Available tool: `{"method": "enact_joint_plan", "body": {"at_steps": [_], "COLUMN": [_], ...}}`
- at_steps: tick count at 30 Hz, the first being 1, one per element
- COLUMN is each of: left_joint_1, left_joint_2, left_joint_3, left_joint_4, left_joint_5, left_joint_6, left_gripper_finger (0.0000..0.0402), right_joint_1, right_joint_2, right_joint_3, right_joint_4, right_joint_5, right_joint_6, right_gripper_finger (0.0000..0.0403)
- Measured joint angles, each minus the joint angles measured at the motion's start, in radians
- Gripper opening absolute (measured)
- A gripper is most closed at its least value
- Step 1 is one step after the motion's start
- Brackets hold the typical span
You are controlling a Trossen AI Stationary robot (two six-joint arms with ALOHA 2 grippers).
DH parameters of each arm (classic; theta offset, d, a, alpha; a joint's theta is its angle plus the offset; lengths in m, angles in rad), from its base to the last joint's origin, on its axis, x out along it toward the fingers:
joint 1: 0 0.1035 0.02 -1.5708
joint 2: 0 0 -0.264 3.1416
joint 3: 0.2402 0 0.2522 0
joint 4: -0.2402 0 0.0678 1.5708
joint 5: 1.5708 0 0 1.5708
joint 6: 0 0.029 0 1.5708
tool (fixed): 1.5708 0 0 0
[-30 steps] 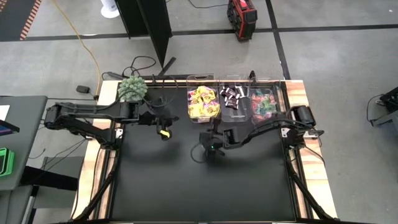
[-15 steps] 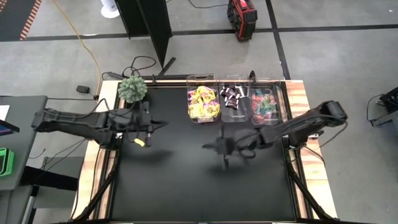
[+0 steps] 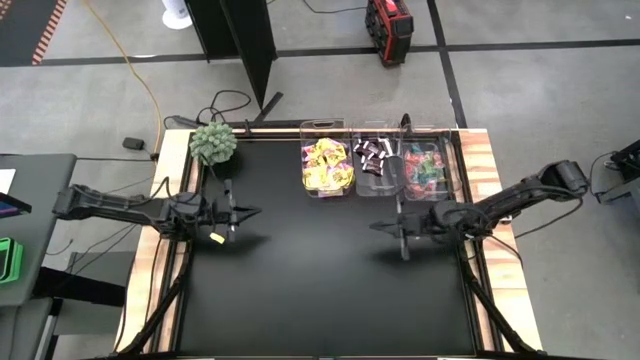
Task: Sort candy
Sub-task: Return to Home Position
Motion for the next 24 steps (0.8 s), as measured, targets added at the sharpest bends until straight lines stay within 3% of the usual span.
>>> {"method": "enact_joint_plan", "body": {"at_steps": [3, 6, 13, 16, 24], "left_joint_1": [0.001, 0.001, 0.002, 0.002, 0.002], "left_joint_2": [-0.019, -0.044, -0.11, -0.159, -0.326], "left_joint_3": [-0.072, -0.106, -0.12, -0.12, -0.122], "left_joint_4": [0.062, 0.098, 0.074, 0.002, -0.148], "left_joint_5": [-0.016, -0.018, -0.027, -0.028, -0.019], "left_joint_6": [0.0, 0.01, 0.044, 0.048, 0.043], "left_gripper_finger": [0.0002, 0.0002, 0.0002, 0.0002, 0.0002], "right_joint_1": [-0.008, -0.017, -0.063, -0.072, -0.072], "right_joint_2": [-0.011, -0.021, -0.119, -0.241, -0.657], "right_joint_3": [-0.123, -0.195, -0.195, -0.195, -0.195], "right_joint_4": [0.202, 0.258, 0.061, -0.025, -0.471], "right_joint_5": [0.002, 0.002, 0.01, 0.011, 0.011], "right_joint_6": [0.001, 0.025, 0.05, 0.034, 0.073], "right_gripper_finger": [0.0, 0.0, 0.0, 0.0, 0.0]}}
